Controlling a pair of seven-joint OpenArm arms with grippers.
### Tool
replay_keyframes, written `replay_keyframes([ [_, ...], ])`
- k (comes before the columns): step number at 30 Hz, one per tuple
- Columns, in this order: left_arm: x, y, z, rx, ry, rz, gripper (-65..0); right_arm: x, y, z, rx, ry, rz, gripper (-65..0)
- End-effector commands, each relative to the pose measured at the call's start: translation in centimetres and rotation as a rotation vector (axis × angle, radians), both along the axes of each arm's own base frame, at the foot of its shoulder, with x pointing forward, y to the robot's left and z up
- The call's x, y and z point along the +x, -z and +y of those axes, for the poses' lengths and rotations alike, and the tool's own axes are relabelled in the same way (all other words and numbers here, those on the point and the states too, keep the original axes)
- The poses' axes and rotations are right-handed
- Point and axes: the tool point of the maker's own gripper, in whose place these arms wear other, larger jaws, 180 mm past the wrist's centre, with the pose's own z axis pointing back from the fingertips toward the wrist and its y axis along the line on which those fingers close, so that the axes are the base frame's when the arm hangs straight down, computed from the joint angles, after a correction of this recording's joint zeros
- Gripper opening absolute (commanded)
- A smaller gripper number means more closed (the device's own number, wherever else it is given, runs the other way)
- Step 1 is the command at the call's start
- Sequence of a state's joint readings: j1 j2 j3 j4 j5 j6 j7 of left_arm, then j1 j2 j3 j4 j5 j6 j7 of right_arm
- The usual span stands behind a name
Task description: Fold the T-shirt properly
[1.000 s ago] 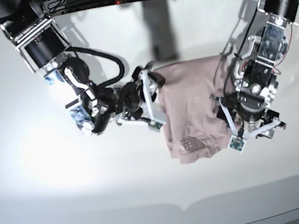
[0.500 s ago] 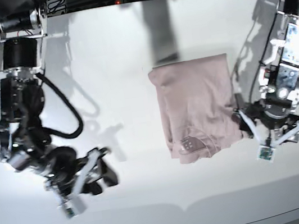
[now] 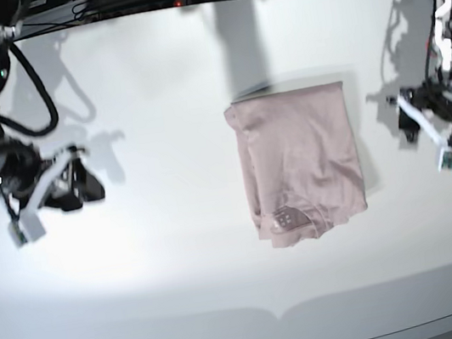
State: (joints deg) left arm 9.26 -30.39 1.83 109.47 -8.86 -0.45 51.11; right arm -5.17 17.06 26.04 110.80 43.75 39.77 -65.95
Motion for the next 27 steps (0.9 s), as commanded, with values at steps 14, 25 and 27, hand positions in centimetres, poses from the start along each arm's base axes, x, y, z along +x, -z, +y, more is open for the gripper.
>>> replay_keyframes([
  [14, -16.8, 0.3, 6.9, 0.218, -0.099, 0.257, -22.1, -16.0, 1.9, -2.4, -0.164, -0.006, 0.300, -37.5],
  [25, -31.4, 4.2, 3.6, 0.033, -0.076, 0.622, -22.1, -28.0, 1.9, -1.2, -0.024, 0.045, 0.628, -37.4],
  [27, -33.7, 5.6, 2.4, -0.041, -0.081, 0.668, -22.1, -30.1, 3.2, -0.4, 0.049, 0.077, 0.695, -37.4],
])
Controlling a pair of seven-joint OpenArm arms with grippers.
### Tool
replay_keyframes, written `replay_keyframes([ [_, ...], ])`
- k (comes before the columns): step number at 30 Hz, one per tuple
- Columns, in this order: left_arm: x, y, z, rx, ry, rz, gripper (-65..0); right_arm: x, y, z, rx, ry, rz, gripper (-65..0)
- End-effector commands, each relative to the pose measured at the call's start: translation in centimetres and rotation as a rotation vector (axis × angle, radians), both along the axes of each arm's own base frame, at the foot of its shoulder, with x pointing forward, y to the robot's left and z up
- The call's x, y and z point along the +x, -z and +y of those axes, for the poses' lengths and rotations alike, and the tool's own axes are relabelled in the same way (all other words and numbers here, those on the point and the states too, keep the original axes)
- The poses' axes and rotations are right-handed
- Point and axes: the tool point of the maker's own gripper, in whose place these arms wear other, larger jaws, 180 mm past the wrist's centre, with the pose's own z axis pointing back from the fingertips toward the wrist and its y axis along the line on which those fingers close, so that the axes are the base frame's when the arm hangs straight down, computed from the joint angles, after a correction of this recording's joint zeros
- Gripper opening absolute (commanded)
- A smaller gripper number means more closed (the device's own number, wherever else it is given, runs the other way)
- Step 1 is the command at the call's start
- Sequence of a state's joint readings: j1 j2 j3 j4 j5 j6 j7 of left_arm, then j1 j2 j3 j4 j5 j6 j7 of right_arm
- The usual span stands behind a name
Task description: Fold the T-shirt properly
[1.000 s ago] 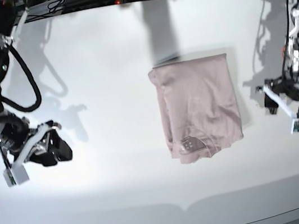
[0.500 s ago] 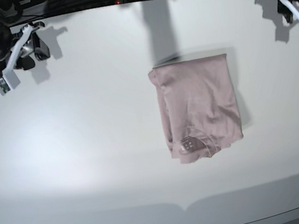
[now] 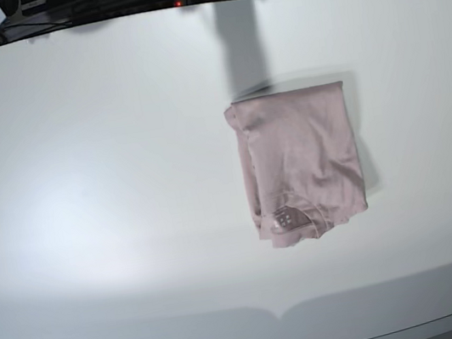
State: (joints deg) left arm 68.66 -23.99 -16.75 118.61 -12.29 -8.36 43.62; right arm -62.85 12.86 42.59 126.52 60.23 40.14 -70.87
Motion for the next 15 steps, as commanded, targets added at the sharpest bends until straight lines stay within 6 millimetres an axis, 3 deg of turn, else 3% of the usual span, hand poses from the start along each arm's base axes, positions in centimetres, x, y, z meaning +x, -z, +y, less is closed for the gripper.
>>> replay_keyframes([
  [1, -1.2, 0.7, -0.4, -0.024, -0.006, 0.023, -22.1, -0.7, 0.6, 0.3, 0.022, 0.022, 0.023, -37.4],
  [6, -5.9, 8.7, -2.8, -0.149, -0.023, 0.173, -22.1, -4.5, 8.7, 0.8, 0.024, 0.049, 0.154, -37.4],
  [10, -9.4, 15.6, -2.8, -0.144, 0.022, 0.348, -22.1, -7.0, 15.5, 1.8, 0.048, 0.002, 0.284, -37.4],
  [15, -11.1, 20.1, -2.6, -0.143, 0.046, 0.461, -22.1, -9.0, 21.5, 2.9, 0.100, 0.023, 0.476, -37.4],
])
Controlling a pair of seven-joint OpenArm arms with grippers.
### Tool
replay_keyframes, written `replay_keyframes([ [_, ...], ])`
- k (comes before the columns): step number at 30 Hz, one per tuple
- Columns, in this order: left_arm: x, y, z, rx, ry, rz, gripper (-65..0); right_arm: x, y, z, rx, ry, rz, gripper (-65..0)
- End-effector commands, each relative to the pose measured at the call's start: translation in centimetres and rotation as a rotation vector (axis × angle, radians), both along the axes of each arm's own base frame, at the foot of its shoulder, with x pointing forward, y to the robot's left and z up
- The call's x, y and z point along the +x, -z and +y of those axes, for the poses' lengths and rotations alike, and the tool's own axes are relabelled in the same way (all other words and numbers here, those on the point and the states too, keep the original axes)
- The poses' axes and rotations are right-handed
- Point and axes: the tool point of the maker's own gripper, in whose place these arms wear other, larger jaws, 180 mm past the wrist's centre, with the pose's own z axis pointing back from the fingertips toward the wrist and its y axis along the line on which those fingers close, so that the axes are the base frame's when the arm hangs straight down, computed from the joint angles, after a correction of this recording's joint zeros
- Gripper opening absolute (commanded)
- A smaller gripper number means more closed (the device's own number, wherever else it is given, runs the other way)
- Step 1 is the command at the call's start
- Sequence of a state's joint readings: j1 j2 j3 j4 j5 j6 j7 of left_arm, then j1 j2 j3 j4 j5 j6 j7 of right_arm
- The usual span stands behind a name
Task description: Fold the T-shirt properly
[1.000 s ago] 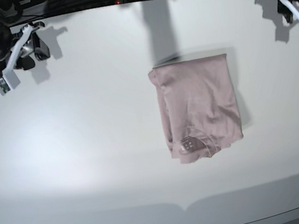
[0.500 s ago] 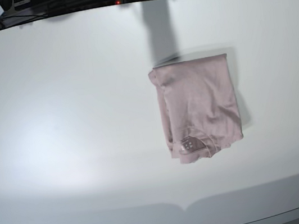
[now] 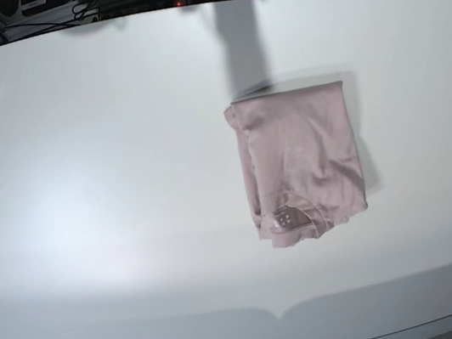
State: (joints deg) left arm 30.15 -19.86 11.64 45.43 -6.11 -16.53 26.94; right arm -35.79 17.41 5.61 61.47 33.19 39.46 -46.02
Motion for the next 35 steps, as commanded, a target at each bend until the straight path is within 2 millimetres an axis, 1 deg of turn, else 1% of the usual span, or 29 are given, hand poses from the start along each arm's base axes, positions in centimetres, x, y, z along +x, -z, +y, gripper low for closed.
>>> replay_keyframes([
  [1, -0.7, 0.1, 0.3, 0.003, 0.012, 0.025, -22.1, -0.5, 0.5, -0.5, -0.001, -0.010, 0.030, -37.4],
  [3, -0.3, 0.7, -0.3, -0.005, 0.021, 0.037, -22.1, -0.5, 1.9, -0.5, -0.003, 0.002, 0.076, -37.4],
  [5, 0.6, 1.1, -1.2, -0.017, 0.021, 0.028, -22.1, -0.6, 2.9, -0.9, -0.020, -0.023, 0.111, -37.4],
  [6, 1.1, 1.2, -1.6, -0.024, 0.018, 0.019, -22.1, -0.4, 3.3, -1.0, -0.028, -0.032, 0.114, -37.4],
  [9, 2.5, 1.7, -2.7, -0.040, 0.010, -0.008, -22.1, 1.1, 4.0, -1.6, -0.050, -0.058, 0.089, -37.4],
  [11, 3.6, 1.9, -3.0, -0.048, 0.010, -0.039, -22.1, 2.3, 4.4, -2.0, -0.066, -0.076, 0.053, -37.4],
  [13, 5.0, 2.1, -3.0, -0.047, 0.012, -0.060, -22.1, 3.5, 4.6, -1.9, -0.066, -0.074, 0.031, -37.4],
  [16, 6.5, 2.3, -2.4, -0.025, 0.050, -0.053, -22.1, 4.8, 4.6, -1.6, -0.056, -0.050, 0.011, -37.4],
  [17, 6.6, 2.3, -2.2, -0.018, 0.060, -0.045, -22.1, 5.3, 4.6, -1.6, -0.054, -0.048, 0.003, -37.4],
  [19, 6.7, 2.2, -2.1, -0.011, 0.069, -0.034, -22.1, 5.7, 4.6, -1.6, -0.054, -0.050, 0.001, -37.4],
  [24, 6.6, 2.3, -2.3, -0.015, 0.066, -0.034, -22.1, 5.7, 4.6, -1.6, -0.054, -0.050, 0.001, -37.4],
  [29, 6.5, 2.4, -3.1, -0.025, 0.060, -0.039, -22.1, 5.7, 4.6, -1.6, -0.054, -0.050, 0.000, -37.4],
  [35, 6.6, 2.4, -3.2, -0.028, 0.059, -0.044, -22.1, 5.7, 4.6, -1.6, -0.054, -0.050, 0.001, -37.4],
])
